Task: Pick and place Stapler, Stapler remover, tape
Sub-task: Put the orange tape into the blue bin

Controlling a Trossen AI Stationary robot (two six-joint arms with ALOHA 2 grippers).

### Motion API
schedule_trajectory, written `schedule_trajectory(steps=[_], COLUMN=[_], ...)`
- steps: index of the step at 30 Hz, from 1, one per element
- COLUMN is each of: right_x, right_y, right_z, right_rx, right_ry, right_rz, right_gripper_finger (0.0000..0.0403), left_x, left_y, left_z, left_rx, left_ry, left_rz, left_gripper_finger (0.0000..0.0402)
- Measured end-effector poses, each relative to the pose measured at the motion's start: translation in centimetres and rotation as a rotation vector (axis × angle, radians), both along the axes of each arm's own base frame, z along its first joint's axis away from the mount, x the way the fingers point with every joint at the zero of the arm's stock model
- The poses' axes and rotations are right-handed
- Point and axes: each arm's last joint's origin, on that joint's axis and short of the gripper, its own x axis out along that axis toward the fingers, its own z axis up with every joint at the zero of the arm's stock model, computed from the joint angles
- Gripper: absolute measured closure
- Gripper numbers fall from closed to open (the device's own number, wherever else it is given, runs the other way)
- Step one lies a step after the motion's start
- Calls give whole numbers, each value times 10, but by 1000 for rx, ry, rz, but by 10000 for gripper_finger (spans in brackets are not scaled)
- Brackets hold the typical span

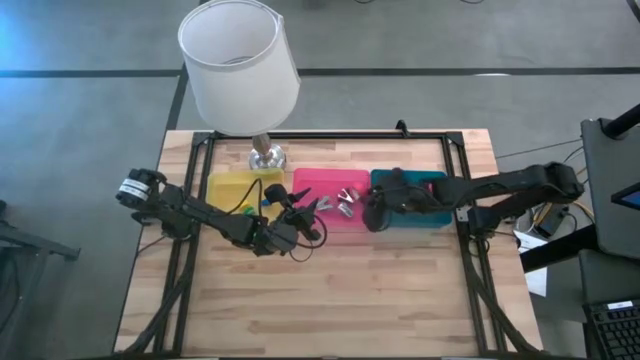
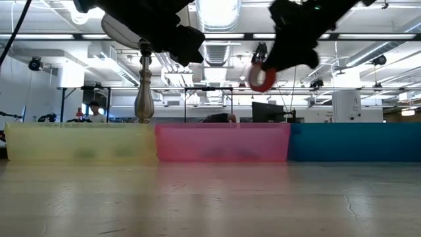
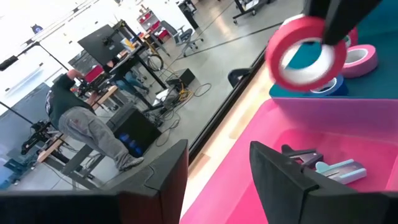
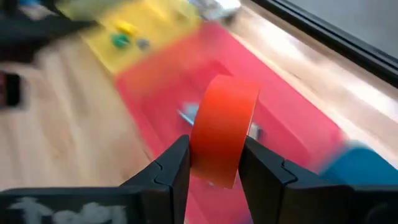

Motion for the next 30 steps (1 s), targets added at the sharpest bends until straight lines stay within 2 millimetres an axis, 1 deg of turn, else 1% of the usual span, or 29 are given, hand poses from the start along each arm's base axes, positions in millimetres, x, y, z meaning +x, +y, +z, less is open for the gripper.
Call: schedule_trajectory(steps=[3,6,11,13,18,25,30], right_x=[-20,-38,-58,-61,-62,-67,-70], right_y=[2,2,1,1,5,6,6], right_z=[-6,-18,-41,-46,-57,-79,-84], right_rx=[4,44,102,139,240,288,285], right_ry=[96,185,284,289,283,323,336], right_rz=[-66,-123,-216,-215,-149,-123,-139], right_gripper_finger=[287,287,287,287,287,286,273], left_x=[0,0,1,1,1,1,1], left_y=[0,0,0,0,0,0,1], left_z=[0,0,0,0,0,-1,0], left_rx=[-10,-19,-47,-50,-51,-58,-58], left_ry=[-13,-18,-43,-47,-47,-45,-46], left_rz=[2,-7,-17,-17,-17,-33,-31], left_gripper_finger=[227,227,227,227,227,227,227])
